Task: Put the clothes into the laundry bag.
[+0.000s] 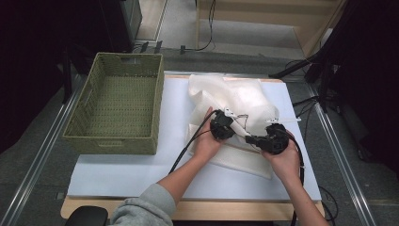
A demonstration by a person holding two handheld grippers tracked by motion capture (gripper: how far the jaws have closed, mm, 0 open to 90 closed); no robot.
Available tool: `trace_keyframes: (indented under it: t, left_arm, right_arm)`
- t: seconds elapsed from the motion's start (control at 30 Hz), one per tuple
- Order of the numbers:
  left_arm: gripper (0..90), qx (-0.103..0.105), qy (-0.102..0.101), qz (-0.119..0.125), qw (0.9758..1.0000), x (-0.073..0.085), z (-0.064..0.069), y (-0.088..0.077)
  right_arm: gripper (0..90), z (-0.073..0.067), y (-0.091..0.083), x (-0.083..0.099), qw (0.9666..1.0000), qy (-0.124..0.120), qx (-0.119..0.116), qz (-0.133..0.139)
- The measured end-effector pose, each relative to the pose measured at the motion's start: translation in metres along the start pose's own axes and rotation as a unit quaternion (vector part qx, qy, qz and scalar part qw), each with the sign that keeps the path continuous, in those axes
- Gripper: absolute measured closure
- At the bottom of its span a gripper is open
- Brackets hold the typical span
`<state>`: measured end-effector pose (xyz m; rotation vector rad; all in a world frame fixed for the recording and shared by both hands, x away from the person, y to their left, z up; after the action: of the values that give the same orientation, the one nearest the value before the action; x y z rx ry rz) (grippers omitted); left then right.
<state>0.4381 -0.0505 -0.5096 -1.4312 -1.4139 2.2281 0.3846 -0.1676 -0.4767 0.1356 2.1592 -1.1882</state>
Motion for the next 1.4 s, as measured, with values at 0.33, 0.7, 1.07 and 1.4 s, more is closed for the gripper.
trace_keyframes:
  t: [0.33,0.7,1.07,1.4]
  left_arm:
    - [78.2,0.038,0.0,-0.007,0.9992,0.013,0.004,-0.035]
    - [69.2,0.021,0.015,0.003,0.9997,0.021,-0.004,-0.075]
    - [60.5,0.006,-0.001,0.017,0.9998,0.029,-0.027,-0.111]
    - [49.6,-0.008,-0.029,-0.005,0.9995,0.05,-0.042,-0.097]
  right_arm:
    - [88.5,-0.003,0.001,0.001,1.0,-0.007,-0.001,-0.003]
    - [88.3,-0.005,-0.005,0.002,0.9999,-0.013,-0.001,-0.002]
    - [88.1,-0.003,-0.01,0.002,0.9998,-0.016,-0.012,-0.006]
    - [88.0,-0.004,-0.01,-0.001,0.9997,-0.016,-0.017,-0.008]
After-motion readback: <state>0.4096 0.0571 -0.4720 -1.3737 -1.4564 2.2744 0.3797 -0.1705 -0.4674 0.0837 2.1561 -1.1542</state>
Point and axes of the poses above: each handheld gripper's, and its own axes: y roughly forward along the jaws, x roughly out of its underside, z roughly to its right, the point moved 7 cm from there along y, roughly forward along the jaws, and after that the axes turned 5 degrees about -z, right-handed, at the moved point
